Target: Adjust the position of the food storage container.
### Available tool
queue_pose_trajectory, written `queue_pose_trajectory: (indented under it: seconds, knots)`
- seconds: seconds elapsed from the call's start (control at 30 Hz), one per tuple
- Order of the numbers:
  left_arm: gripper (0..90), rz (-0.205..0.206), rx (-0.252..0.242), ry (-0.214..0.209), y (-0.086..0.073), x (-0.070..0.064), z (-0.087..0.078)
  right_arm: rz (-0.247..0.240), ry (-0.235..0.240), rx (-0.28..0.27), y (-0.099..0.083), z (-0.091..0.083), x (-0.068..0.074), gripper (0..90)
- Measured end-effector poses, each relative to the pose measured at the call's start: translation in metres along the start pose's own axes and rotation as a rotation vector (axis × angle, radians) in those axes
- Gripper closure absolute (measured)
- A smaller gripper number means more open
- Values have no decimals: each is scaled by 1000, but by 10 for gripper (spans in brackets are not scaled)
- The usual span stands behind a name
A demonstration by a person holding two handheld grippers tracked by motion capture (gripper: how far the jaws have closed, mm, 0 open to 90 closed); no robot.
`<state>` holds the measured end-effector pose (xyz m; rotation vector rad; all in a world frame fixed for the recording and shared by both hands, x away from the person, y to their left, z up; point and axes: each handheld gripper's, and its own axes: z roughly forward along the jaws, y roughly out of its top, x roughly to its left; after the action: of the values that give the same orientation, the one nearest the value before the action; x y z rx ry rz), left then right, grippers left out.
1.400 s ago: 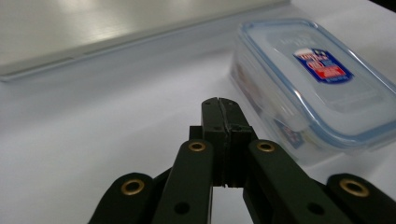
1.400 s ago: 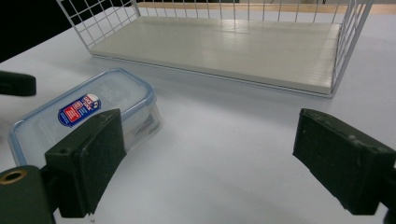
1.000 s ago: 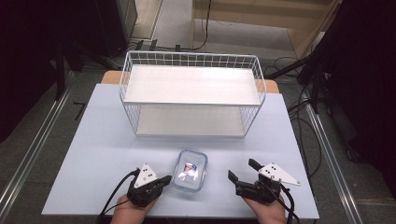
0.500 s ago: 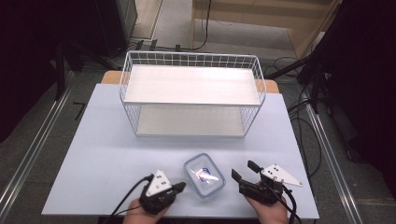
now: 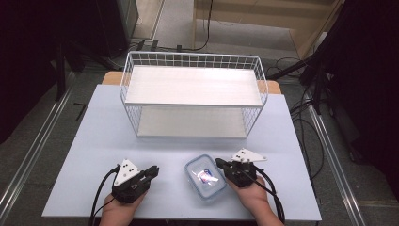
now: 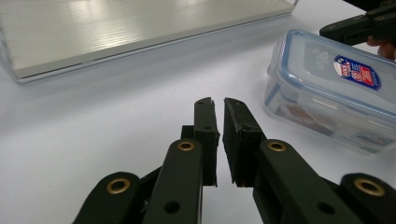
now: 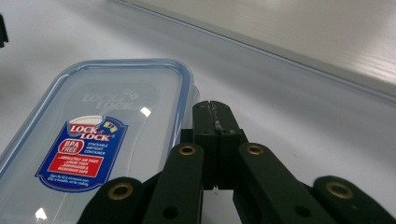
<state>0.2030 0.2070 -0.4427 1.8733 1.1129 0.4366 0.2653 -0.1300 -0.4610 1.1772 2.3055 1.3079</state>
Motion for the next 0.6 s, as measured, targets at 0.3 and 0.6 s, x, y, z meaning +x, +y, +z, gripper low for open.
queue_pose_trajectory:
  seconds: [0.3,0.6]
  knots:
    - [865,-4,12,-6,-10,-9,-9,-77,85,-11,13,13,34,900]
    - [900,83,68,-204,-30,-78,4,-11,1,-47,-7,-25,12,900]
